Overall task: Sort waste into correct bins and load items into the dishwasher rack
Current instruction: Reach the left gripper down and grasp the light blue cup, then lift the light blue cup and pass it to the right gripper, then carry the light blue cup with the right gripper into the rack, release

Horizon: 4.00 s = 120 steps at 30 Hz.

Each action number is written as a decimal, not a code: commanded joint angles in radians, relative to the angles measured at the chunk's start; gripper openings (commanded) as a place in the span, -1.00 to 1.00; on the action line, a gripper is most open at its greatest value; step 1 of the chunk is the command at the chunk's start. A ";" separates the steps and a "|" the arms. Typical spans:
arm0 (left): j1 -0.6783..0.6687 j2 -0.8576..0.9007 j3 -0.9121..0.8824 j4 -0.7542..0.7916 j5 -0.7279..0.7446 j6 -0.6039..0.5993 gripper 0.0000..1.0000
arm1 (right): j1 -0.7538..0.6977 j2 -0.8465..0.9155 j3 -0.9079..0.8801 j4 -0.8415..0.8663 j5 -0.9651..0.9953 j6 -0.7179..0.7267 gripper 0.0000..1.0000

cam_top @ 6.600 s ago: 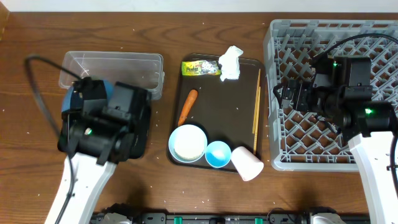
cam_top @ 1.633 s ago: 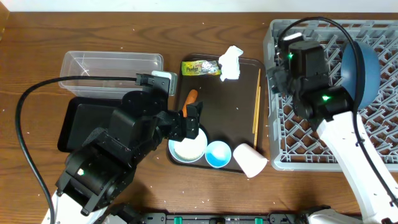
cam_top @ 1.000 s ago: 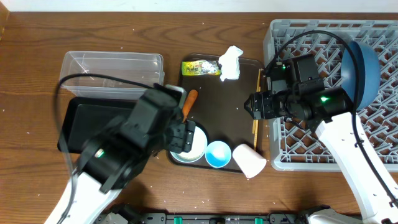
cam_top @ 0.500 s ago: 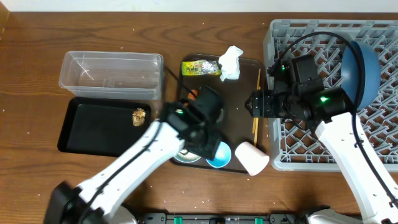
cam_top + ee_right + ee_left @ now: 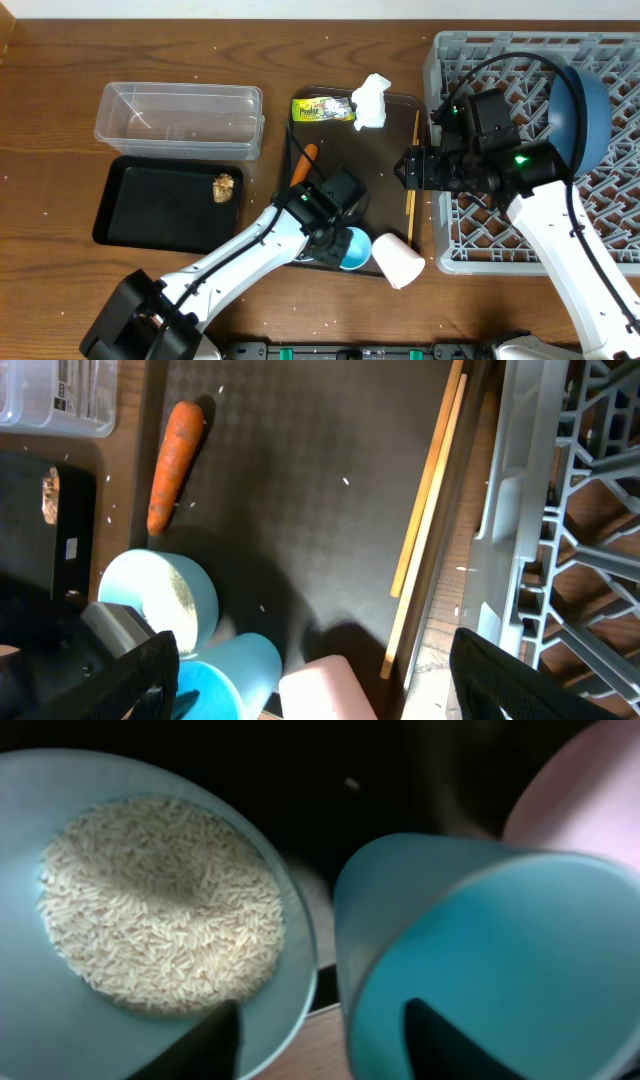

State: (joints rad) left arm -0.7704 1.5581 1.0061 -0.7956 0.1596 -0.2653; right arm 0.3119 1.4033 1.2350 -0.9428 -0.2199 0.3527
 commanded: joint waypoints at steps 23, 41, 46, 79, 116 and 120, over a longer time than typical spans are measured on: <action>0.187 -0.443 0.098 -0.063 0.053 -0.007 -0.88 | 0.007 -0.005 0.008 0.023 -0.056 -0.007 0.68; 0.693 -0.604 0.098 0.019 1.008 0.232 -0.88 | 0.029 -0.005 0.008 0.301 -1.340 -0.675 0.56; 0.693 -0.603 0.098 0.075 1.030 0.231 -0.87 | 0.085 -0.005 0.008 0.311 -1.339 -0.676 0.56; 0.693 -0.586 0.098 0.092 0.999 0.227 0.95 | -0.345 -0.195 0.008 0.027 -0.101 -0.192 -0.09; 0.693 -0.584 0.098 0.071 0.920 0.227 0.95 | -1.135 -0.101 0.008 -0.162 0.024 -0.031 -0.08; 0.692 -0.584 0.098 0.068 0.920 0.227 0.95 | -1.179 -0.047 0.008 -0.095 -0.030 0.034 -0.08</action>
State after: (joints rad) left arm -0.0769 0.9771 1.0908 -0.7258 1.0878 -0.0479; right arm -0.8356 1.3296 1.2377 -1.0618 -0.2111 0.3038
